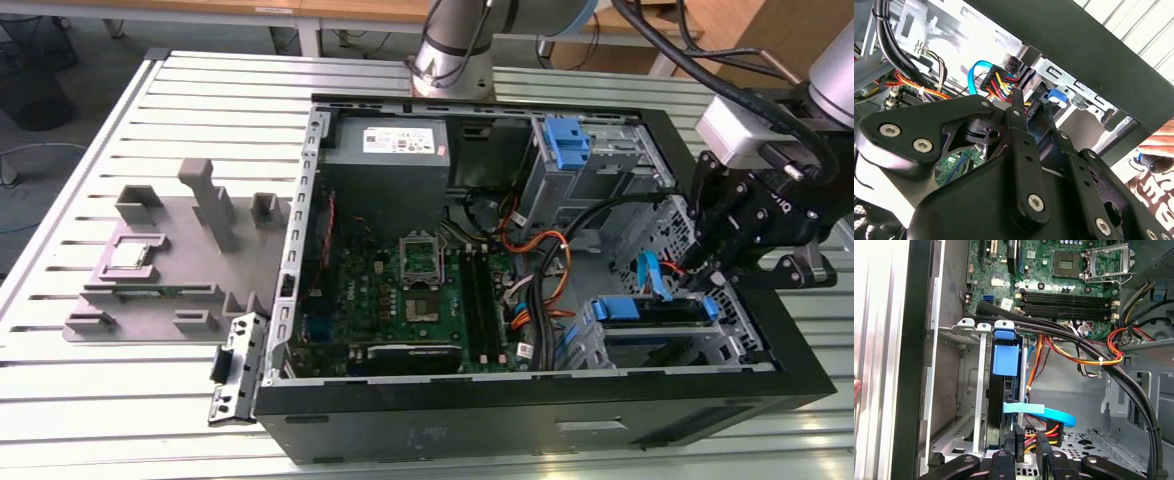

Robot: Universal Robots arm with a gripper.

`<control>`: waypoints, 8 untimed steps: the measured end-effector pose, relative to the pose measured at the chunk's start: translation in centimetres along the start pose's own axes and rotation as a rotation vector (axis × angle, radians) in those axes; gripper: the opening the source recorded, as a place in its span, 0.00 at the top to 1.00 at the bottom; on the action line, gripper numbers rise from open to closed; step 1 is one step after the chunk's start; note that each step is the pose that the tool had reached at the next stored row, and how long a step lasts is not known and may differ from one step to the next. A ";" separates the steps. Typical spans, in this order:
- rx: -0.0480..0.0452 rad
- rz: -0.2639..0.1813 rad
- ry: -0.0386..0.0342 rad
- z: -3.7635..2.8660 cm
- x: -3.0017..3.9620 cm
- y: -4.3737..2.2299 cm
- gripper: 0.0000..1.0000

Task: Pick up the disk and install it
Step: 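Insert the second disk wire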

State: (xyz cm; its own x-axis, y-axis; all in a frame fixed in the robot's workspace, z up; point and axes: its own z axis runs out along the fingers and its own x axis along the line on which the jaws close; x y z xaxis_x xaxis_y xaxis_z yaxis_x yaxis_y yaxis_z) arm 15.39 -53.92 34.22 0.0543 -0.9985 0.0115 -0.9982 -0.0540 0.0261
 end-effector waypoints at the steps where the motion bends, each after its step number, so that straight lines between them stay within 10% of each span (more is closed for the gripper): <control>1: 0.0000 0.000 0.0000 0.00 0.00 0.00 0.69; 8: 0.0000 0.000 -0.0001 0.00 0.00 0.00 0.77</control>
State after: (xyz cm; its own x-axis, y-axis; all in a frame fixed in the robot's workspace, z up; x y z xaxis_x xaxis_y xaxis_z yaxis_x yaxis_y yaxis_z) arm 15.39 -53.92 34.22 0.0543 -0.9985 0.0115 -0.9982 -0.0540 0.0261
